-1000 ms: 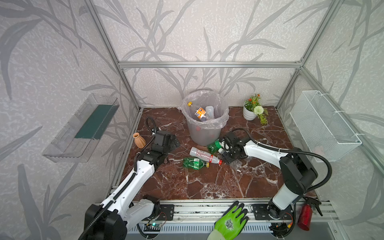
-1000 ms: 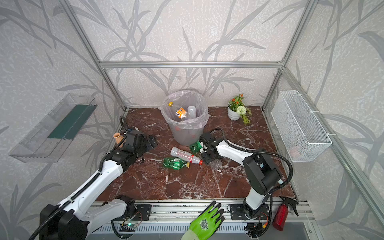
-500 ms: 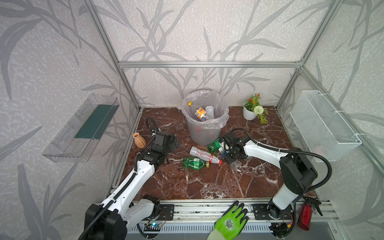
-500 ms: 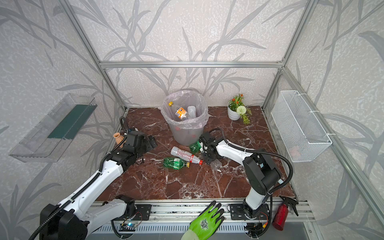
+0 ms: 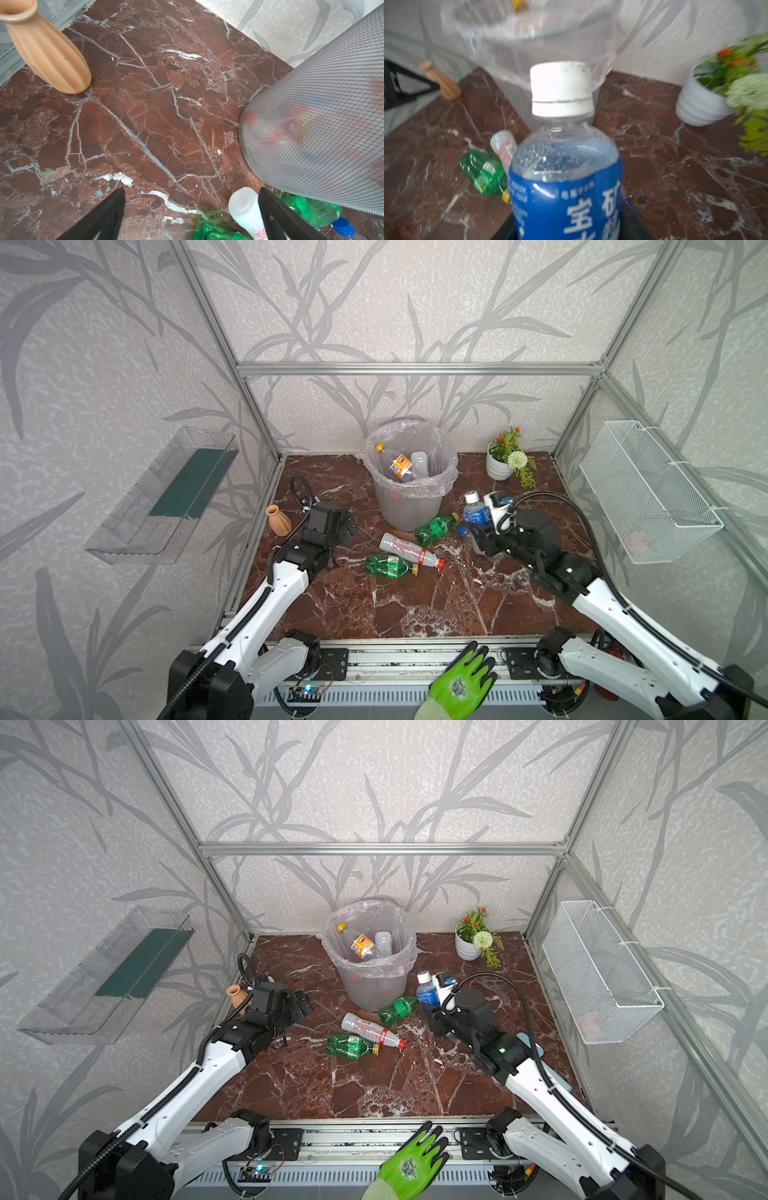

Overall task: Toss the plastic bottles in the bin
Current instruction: 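Grasp the blue-labelled water bottle with the right gripper and lift it toward the bin, then carry the water bottle over the bin with the right gripper and release it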

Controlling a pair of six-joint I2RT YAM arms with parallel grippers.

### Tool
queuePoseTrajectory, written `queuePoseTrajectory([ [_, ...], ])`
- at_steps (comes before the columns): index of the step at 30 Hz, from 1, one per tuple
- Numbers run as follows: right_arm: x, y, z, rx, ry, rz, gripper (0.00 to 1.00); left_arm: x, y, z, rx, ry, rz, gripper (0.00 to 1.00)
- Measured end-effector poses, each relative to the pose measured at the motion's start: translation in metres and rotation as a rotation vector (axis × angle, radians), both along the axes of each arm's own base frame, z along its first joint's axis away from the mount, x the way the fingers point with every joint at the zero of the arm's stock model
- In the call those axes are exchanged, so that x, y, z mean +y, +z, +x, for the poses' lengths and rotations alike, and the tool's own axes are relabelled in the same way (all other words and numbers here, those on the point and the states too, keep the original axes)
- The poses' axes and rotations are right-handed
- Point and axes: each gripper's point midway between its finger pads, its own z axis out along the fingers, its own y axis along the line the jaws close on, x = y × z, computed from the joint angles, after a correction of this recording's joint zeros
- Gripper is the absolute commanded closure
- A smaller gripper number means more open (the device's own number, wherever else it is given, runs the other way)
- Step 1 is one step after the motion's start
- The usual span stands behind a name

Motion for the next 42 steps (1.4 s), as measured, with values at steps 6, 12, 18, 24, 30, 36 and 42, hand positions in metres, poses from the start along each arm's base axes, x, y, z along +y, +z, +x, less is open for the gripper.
queuePoseTrajectory([
  [6,-0.041,0.097,0.013,-0.259,-0.152,0.241,0.52,-0.001,0.0,0.0,0.001,-0.003,-0.003,0.01],
  [12,-0.01,0.185,0.049,-0.391,-0.065,0.395,0.53,-0.002,-0.001,-0.001,0.001,-0.007,-0.009,0.01],
  [18,0.062,0.21,0.108,-0.362,0.106,0.45,0.38,-0.001,-0.002,-0.005,-0.003,-0.002,-0.017,0.01],
  [24,0.123,0.154,0.161,-0.166,0.189,0.302,0.12,0.0,-0.005,-0.008,0.009,-0.005,-0.016,0.01],
  [30,0.102,0.134,0.146,-0.12,0.135,0.205,0.06,0.0,-0.001,-0.011,0.002,-0.013,-0.017,0.01],
  [36,0.059,0.171,0.106,-0.232,0.065,0.201,0.04,-0.001,0.004,-0.012,-0.016,-0.021,-0.019,0.01],
  [42,0.016,0.15,0.089,-0.222,-0.035,0.186,0.04,-0.004,0.004,-0.013,-0.015,-0.042,-0.018,0.01],
])
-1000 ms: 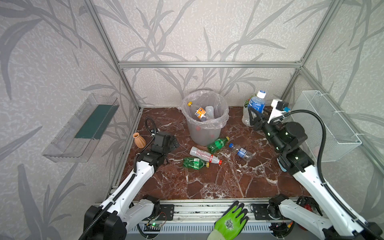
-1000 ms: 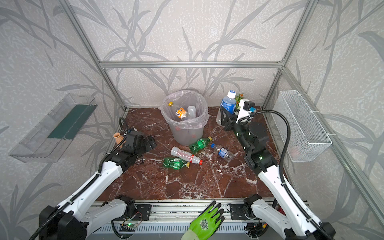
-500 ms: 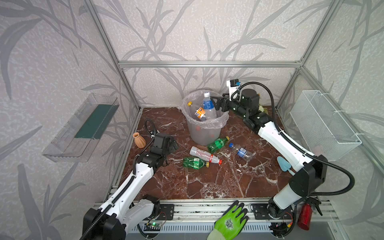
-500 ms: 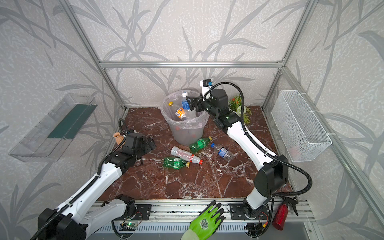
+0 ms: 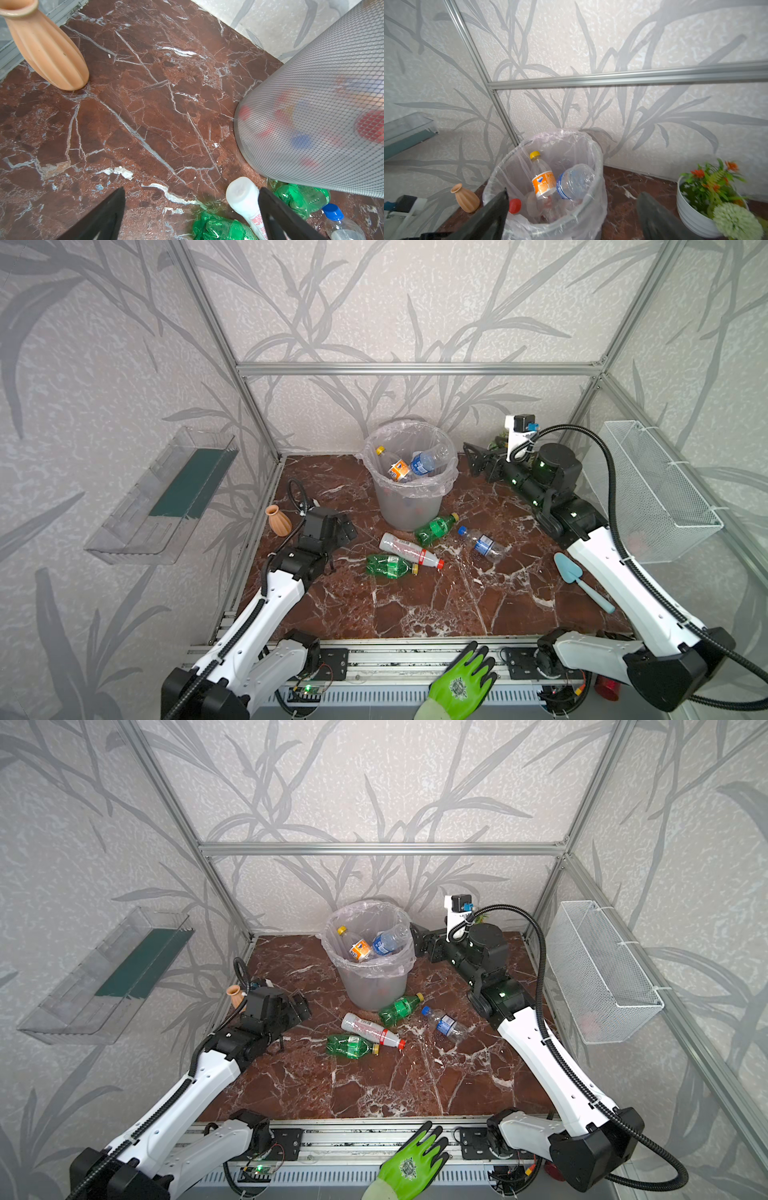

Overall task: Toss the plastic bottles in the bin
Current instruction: 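Carry the water bottle over the bin with the right gripper and release it, then lower the right gripper to the white red-capped bottle while the left gripper approaches the pile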

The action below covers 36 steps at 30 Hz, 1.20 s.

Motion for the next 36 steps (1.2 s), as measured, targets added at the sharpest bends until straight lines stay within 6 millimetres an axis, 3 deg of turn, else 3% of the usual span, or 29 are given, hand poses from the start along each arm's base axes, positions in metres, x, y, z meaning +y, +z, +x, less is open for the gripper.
queuePoseTrajectory([
  [7,-0.035,-0.106,-0.017,0.21,-0.096,-0.048,0.04,-0.014,-0.001,-0.001,0.002,-0.061,0.005,0.05],
  [12,-0.057,-0.157,-0.04,0.314,-0.156,-0.052,0.04,-0.036,-0.016,0.001,0.046,-0.142,0.018,0.08],
  [22,-0.095,-0.216,-0.067,0.437,-0.276,-0.007,0.04,-0.085,-0.047,-0.008,0.147,-0.357,0.101,0.09],
  [32,-0.089,-0.284,-0.066,0.66,-0.22,-0.189,0.08,-0.108,-0.044,-0.006,0.146,-0.486,0.15,0.09],
  [36,-0.08,-0.295,-0.065,0.711,-0.16,-0.236,0.11,-0.11,-0.049,-0.007,0.163,-0.498,0.156,0.08],
])
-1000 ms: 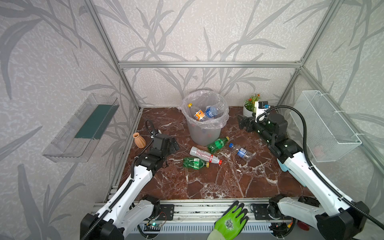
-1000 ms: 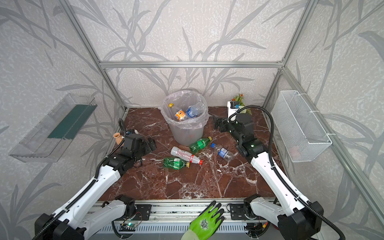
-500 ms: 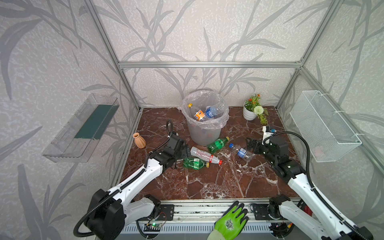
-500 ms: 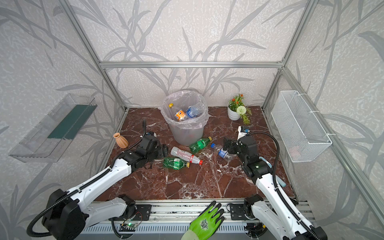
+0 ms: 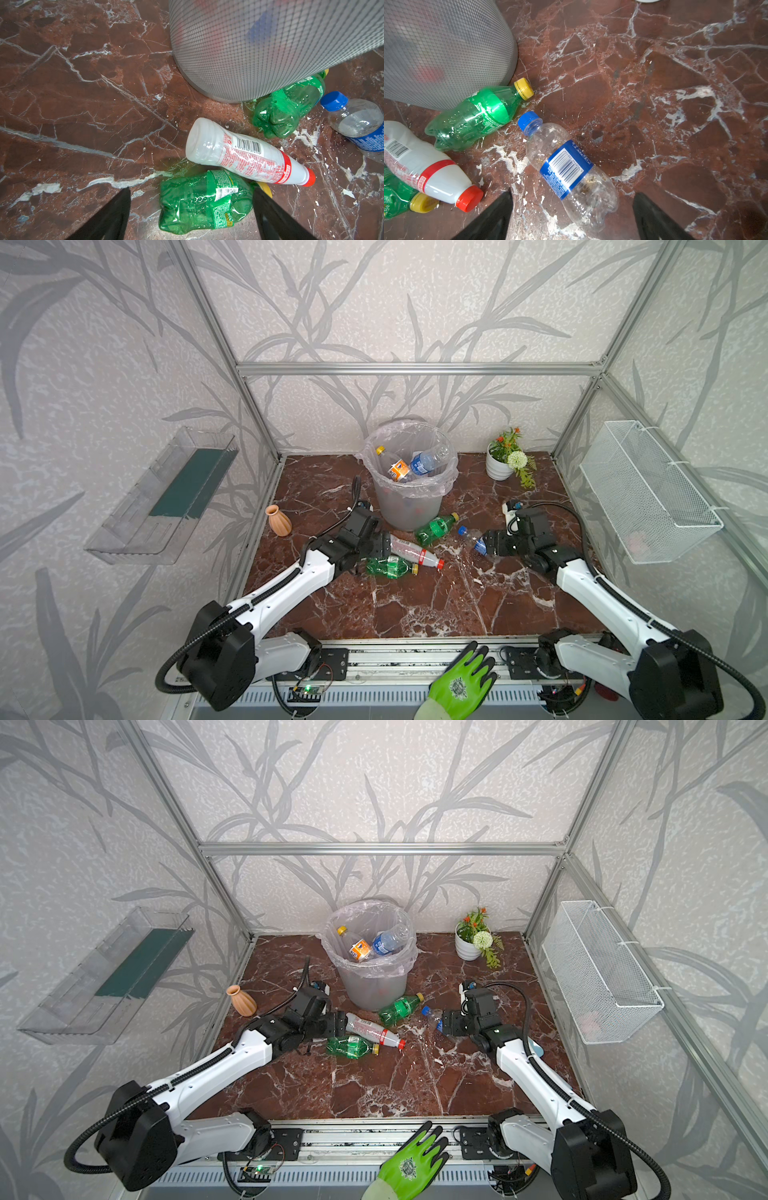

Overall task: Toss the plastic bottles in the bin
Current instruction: 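Lower the right gripper to the white red-capped bottle while the left gripper approaches the pile, then close the right gripper on the white red-capped bottle and lift it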

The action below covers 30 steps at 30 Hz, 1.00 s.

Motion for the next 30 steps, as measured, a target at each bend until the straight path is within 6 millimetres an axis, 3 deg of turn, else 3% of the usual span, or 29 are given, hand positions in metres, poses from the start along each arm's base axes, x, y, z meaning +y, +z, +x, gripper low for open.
queuePoseTrajectory([
  [3,0.018,0.0,-0.002,0.003,0.079,-0.012,0.12,0.0,-0.003,0.0,0.011,0.015,-0.002,0.06],
  [13,0.125,-0.005,-0.007,0.003,0.444,-0.09,0.17,0.011,-0.002,0.007,-0.007,0.115,-0.01,0.01],
  [21,0.206,-0.024,-0.003,0.011,0.656,-0.147,0.2,0.041,-0.005,0.006,-0.008,0.223,-0.024,0.01],
  [25,0.236,-0.03,0.002,0.011,0.723,-0.17,0.25,0.059,-0.008,0.002,-0.01,0.276,-0.034,0.01],
  [30,0.253,-0.041,0.004,0.034,0.775,-0.194,0.26,0.07,-0.006,-0.004,-0.02,0.305,-0.043,0.01],
])
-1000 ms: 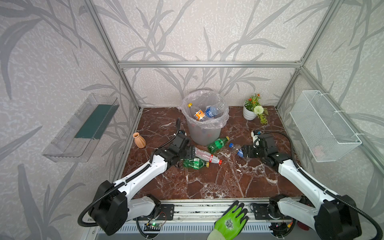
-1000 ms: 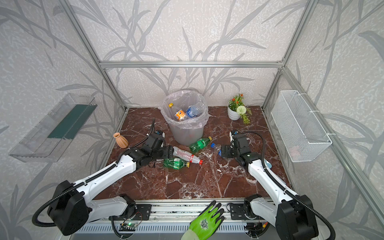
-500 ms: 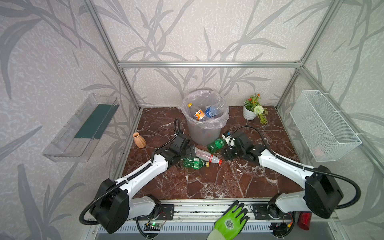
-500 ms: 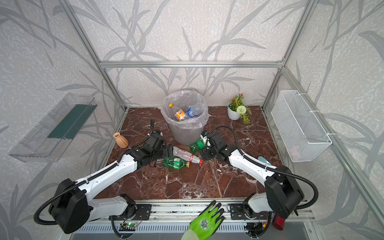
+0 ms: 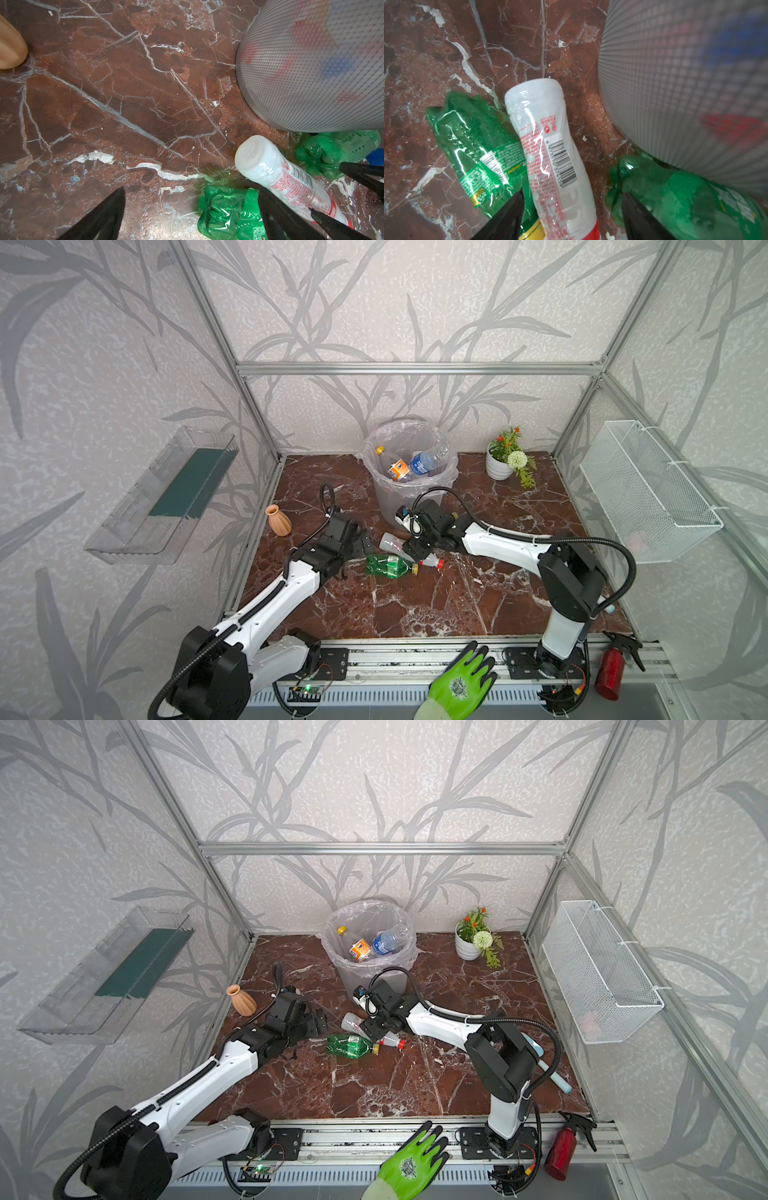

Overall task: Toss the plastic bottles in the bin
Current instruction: 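Close the right gripper on the white red-capped bottle and lift it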

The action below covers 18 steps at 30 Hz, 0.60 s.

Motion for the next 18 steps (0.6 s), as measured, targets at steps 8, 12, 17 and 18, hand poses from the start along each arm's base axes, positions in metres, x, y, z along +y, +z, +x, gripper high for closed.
queuePoseTrajectory([
  [8,0.009,-0.017,-0.008,0.038,0.061,-0.074,0.28,0.008,-0.003,-0.007,-0.001,0.018,-0.002,0.01],
  [12,0.015,-0.02,-0.006,0.054,0.084,-0.109,0.31,0.01,-0.005,-0.008,0.003,0.024,0.0,0.01],
  [17,0.013,-0.029,-0.011,0.079,0.105,-0.149,0.37,0.012,-0.004,-0.008,0.002,0.03,-0.001,0.01],
  [18,0.012,-0.03,-0.011,0.082,0.105,-0.157,0.37,0.012,-0.005,-0.009,0.002,0.03,-0.001,0.01],
])
